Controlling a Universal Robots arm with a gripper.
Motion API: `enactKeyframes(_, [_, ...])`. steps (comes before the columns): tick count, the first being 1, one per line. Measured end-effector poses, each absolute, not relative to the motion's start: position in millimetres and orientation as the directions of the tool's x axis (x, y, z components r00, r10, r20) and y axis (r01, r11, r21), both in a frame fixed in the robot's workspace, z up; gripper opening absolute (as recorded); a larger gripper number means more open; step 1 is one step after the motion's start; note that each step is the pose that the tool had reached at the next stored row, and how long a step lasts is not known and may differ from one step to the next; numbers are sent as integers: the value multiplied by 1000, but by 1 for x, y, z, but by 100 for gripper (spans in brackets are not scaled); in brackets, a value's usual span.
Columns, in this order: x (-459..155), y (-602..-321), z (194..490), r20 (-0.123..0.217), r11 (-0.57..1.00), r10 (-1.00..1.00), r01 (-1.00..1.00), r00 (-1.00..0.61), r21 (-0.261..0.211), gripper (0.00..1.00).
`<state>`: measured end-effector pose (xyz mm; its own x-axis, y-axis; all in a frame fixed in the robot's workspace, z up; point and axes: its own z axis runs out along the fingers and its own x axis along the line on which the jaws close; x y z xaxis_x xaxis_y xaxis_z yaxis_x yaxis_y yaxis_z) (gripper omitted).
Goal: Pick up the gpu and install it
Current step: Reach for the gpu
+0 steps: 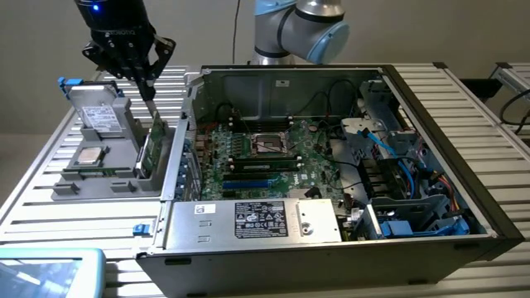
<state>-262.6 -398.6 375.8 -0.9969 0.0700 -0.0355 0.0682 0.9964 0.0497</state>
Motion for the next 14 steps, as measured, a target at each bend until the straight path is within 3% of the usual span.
enactKeyframes(14, [-307,-399,365,-46,996,70,68,-996,51,12])
